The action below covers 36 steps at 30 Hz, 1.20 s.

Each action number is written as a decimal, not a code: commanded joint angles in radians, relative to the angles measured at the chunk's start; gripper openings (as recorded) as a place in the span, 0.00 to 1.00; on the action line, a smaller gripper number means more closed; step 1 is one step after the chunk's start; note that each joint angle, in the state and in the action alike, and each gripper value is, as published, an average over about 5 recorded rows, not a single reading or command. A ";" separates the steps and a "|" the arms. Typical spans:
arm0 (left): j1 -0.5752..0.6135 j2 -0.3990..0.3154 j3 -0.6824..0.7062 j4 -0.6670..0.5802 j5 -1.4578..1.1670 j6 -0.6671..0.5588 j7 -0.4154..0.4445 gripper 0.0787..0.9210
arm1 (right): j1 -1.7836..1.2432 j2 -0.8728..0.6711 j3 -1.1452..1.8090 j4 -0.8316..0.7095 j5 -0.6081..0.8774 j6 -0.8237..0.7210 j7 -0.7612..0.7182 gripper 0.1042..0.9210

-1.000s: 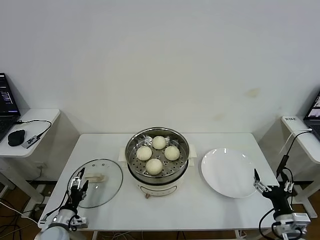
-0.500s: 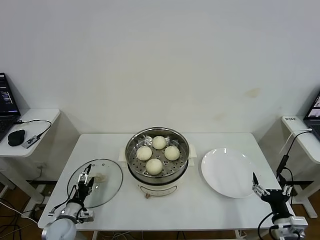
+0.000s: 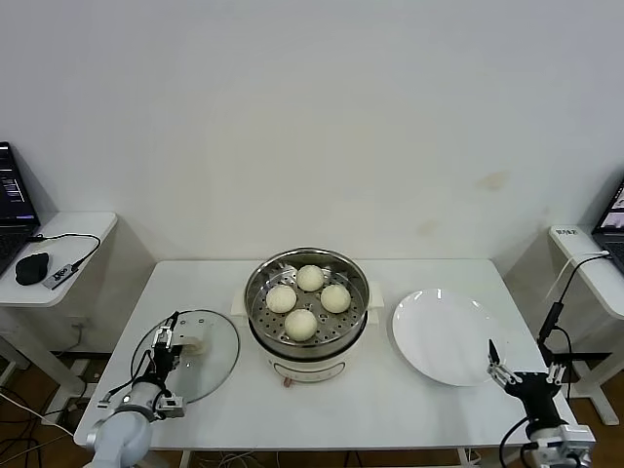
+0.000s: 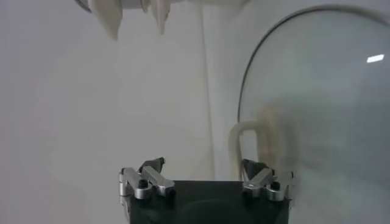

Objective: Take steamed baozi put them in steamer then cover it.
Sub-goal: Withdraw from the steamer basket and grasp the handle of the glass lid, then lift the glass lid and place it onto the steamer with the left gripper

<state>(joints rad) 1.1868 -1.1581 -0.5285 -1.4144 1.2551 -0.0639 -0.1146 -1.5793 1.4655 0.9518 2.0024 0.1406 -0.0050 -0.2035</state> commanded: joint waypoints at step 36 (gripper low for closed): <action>0.161 0.075 -0.100 -0.418 -0.187 0.197 0.030 0.07 | -0.018 0.020 -0.058 0.026 -0.045 0.015 -0.004 0.88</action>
<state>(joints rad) 1.2549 -1.1286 -0.5715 -1.5434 1.1494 -0.0058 -0.1468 -1.5934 1.4854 0.9004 2.0244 0.1025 0.0069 -0.2065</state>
